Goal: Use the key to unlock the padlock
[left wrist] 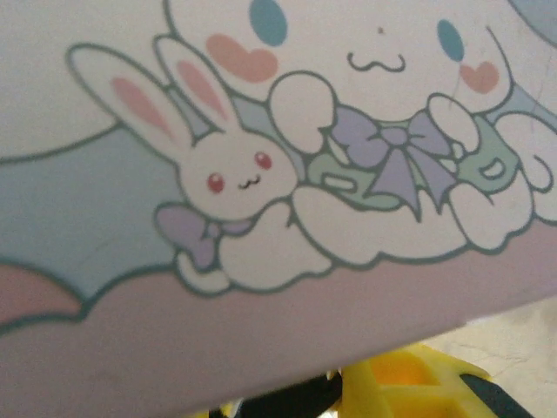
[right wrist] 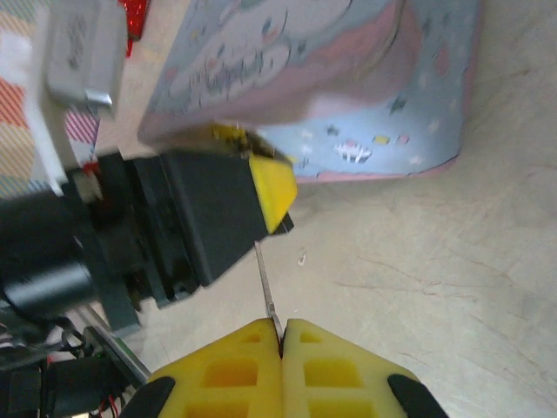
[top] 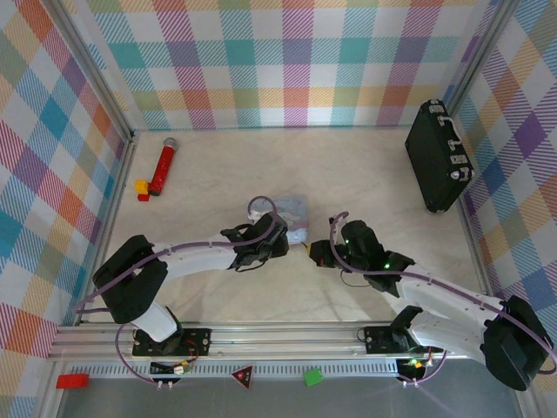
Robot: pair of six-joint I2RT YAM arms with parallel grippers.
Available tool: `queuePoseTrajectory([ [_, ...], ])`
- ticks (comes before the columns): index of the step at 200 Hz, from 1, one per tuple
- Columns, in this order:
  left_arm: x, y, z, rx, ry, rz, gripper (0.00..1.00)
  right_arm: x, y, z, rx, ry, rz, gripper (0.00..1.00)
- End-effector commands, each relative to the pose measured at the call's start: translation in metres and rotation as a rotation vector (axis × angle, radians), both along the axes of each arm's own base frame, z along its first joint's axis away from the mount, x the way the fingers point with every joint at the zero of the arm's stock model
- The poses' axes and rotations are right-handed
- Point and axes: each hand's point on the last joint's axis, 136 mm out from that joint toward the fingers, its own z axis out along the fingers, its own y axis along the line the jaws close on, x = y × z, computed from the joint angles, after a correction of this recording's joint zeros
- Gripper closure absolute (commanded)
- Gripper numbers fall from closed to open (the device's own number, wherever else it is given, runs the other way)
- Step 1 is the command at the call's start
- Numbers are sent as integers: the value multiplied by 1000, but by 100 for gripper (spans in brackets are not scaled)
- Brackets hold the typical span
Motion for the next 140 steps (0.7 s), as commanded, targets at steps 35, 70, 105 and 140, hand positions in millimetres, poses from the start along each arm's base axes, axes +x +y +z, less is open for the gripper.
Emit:
queuePoseTrajectory([
  [35, 1, -1, 4, -78, 113, 88, 75, -9, 29, -16, 91, -35, 72, 100],
  [70, 5, -2, 6, -144, 142, 126, 77, -8, 35, -25, 136, -69, 61, 100],
  [105, 9, -7, 10, -228, 158, 156, 79, -7, 41, -31, 169, -91, 43, 100],
  [140, 10, -13, 20, -300, 161, 164, 80, -3, 48, -30, 197, -112, 39, 100],
])
